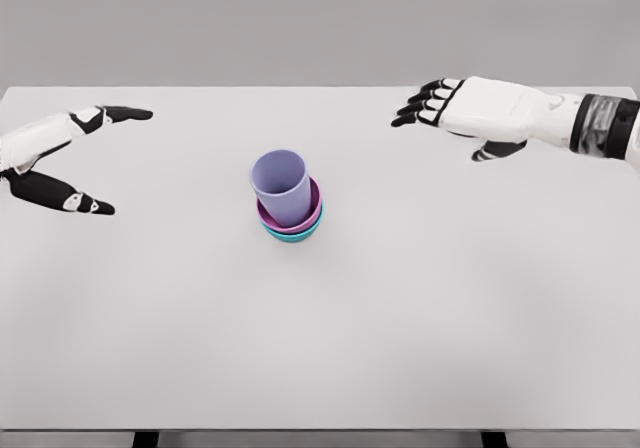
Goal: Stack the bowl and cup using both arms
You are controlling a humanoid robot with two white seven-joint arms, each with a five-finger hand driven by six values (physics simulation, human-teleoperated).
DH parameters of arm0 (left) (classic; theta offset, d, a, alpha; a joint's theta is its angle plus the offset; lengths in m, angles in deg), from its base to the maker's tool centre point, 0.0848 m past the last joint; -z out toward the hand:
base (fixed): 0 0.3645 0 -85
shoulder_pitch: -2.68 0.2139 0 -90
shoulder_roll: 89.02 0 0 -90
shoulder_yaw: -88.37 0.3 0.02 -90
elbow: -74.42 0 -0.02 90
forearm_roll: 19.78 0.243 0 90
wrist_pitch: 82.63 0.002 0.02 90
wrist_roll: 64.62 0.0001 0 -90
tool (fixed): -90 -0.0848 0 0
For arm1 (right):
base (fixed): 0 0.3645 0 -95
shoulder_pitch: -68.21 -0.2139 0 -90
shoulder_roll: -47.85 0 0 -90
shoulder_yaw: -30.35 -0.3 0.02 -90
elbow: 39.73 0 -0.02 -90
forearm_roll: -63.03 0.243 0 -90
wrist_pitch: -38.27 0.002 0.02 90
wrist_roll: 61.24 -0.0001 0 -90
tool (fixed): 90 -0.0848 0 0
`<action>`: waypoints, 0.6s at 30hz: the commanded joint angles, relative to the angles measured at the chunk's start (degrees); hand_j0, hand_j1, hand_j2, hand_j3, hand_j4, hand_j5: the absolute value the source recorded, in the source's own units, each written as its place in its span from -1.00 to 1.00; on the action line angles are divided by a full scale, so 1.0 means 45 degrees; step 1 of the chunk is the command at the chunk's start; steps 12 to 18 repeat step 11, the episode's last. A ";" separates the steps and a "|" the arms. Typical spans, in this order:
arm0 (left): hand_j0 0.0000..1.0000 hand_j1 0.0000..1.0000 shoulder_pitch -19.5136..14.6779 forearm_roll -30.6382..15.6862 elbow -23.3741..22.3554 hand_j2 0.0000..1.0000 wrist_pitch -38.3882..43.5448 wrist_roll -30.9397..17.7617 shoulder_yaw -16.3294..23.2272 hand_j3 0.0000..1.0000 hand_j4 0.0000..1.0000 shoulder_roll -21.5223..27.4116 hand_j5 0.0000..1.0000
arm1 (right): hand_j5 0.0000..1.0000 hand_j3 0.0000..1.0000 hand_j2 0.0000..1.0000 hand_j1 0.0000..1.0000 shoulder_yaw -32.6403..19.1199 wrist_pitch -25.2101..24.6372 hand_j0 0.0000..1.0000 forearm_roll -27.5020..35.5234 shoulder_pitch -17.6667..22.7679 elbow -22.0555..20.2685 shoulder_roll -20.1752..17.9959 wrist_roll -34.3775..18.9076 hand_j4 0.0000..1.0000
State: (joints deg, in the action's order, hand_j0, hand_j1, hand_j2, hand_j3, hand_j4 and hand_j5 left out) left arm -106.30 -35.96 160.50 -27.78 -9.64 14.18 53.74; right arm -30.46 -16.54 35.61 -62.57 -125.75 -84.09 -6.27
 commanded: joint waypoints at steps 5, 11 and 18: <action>1.00 1.00 0.0019 0.1291 -0.0008 1.00 0.0033 0.0005 -0.0074 1.00 1.00 -0.0512 1.00 | 1.00 1.00 1.00 1.00 -0.0237 -0.0043 1.00 0.0077 0.0332 0.0287 -0.1089 0.0008 1.00; 1.00 1.00 0.0019 0.1311 0.0011 1.00 0.0033 0.0005 -0.0094 1.00 1.00 -0.0650 1.00 | 1.00 1.00 1.00 1.00 -0.0217 -0.0043 1.00 0.0096 0.0352 0.0306 -0.1109 0.0008 1.00; 1.00 1.00 0.0019 0.1311 0.0011 1.00 0.0033 0.0005 -0.0094 1.00 1.00 -0.0650 1.00 | 1.00 1.00 1.00 1.00 -0.0217 -0.0043 1.00 0.0096 0.0352 0.0306 -0.1109 0.0008 1.00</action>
